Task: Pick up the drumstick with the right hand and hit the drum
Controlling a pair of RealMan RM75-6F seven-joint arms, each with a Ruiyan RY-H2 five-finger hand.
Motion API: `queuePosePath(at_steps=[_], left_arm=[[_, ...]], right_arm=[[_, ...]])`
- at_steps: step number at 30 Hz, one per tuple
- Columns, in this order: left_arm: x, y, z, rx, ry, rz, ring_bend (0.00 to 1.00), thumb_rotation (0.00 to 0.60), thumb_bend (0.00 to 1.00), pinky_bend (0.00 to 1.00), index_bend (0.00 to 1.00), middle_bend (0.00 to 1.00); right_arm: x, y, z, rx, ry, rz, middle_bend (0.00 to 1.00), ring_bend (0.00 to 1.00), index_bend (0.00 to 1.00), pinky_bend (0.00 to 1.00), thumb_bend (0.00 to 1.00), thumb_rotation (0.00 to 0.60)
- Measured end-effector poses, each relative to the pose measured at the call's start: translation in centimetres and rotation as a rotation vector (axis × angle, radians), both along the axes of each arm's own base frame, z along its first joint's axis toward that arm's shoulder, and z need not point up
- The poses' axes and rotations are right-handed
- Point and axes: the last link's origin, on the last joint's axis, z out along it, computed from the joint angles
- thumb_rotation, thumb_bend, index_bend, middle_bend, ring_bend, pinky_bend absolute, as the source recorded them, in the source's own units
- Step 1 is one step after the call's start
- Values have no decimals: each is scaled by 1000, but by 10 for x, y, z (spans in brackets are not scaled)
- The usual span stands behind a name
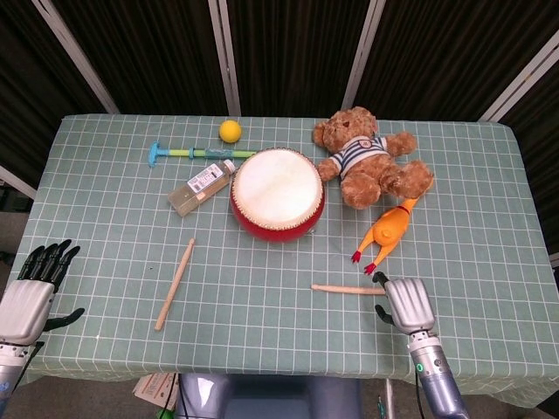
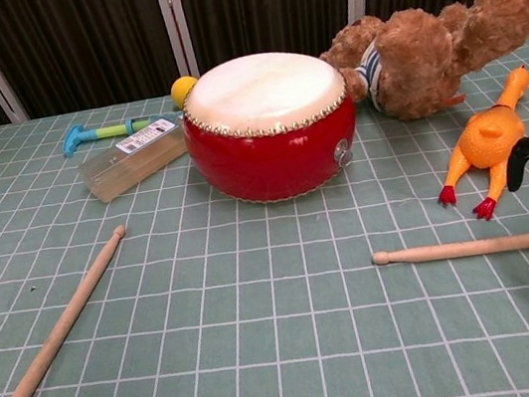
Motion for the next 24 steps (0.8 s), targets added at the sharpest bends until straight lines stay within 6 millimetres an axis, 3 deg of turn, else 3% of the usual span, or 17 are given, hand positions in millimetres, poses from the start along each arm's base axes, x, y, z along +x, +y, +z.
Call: queuePosePath(at_steps=[9,17,24], left_arm=[[0,0,0,-5,-4,4,0,600,0,0,0,0],[0,1,0,-7,-5,7,0,600,0,0,0,0],[0,0,0,-7,-4,5,0,600,0,0,0,0]], right_arm=[[-2,-18,-24,1,50,-41,1000,1000,417,979,326,600],[-7,-25,-35,0,49,-84,1000,1000,503,979,360,600],[-12,-26,-41,6,53,-111,1000,1000,509,978,362,600]])
